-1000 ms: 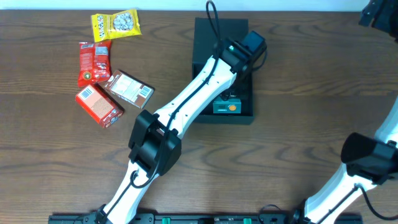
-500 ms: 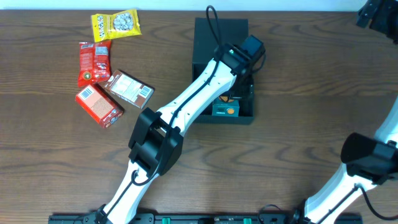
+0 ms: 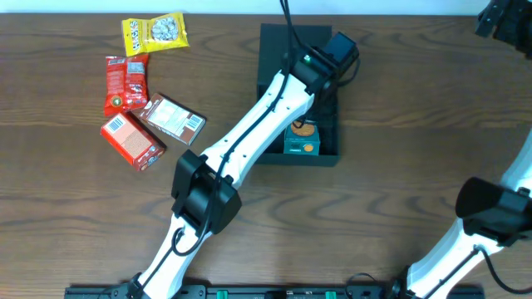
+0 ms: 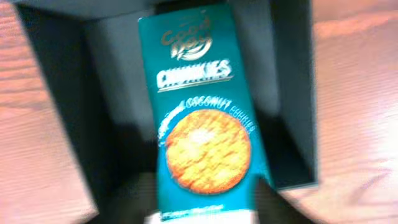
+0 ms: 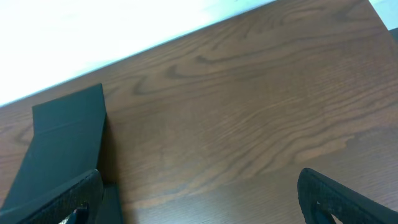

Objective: Pack container
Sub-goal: 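Lower the teal box upright into the black box with the left gripper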

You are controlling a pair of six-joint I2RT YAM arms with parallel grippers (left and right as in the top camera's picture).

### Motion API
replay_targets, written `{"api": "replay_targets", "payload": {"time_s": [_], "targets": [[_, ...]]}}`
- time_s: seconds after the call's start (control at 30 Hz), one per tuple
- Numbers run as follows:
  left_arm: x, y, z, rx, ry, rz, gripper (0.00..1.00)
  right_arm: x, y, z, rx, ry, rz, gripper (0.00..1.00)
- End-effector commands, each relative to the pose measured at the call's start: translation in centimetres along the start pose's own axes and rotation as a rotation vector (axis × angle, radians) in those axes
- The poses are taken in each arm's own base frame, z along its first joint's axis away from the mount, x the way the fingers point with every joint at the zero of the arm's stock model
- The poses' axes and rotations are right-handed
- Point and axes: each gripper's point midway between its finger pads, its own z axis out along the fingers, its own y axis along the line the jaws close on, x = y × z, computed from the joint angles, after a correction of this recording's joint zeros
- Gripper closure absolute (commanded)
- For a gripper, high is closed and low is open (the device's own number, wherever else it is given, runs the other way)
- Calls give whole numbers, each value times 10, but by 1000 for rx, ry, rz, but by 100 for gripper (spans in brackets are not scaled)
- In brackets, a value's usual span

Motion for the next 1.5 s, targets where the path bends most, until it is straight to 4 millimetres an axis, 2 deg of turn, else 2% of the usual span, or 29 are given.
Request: {"api": "replay_targets", "payload": {"time_s": [0.0, 0.13, 0.37, 0.5, 0.6, 0.8, 0.9, 1.07, 1.23, 1.3, 1.37, 1.43, 1.47], "targets": [[9, 14, -15, -39, 25, 83, 94, -2, -1, -13, -3, -22, -18, 1], [27, 17, -25, -52, 79, 53, 94, -3, -1, -13, -3, -24, -18, 1], [52, 5, -25, -72, 142, 85, 94, -4, -1, -13, -3, -29, -37, 1], [57, -1, -24, -54, 163, 91, 94, -4, -1, -13, -3, -30, -38, 1], [59, -1, -15, -57, 177, 91, 94, -5, -1, -13, -4, -32, -38, 1], [71, 1, 22, -67, 232, 89, 94, -6, -1, -13, -4, -36, -39, 1], [58, 3, 24, -51, 191, 71, 94, -6, -1, -13, -4, -37, -39, 1], [33, 5, 5, -23, 93, 64, 94, -6, 0, -13, -5, -36, -38, 1], [30, 7, 3, -35, 75, 74, 94, -5, 0, -13, -5, -33, -38, 1], [24, 17, -5, -73, 38, 50, 94, -3, 4, -13, -29, -26, -38, 1], [9, 45, -12, -191, -33, -9, 94, -3, 9, -13, -61, -24, -38, 1], [0, 66, -8, -248, -50, -35, 94, -3, 11, -13, -71, -23, -39, 1], [-4, 76, 1, -254, -40, -48, 94, -3, 11, -13, -71, -23, -41, 1]]}}
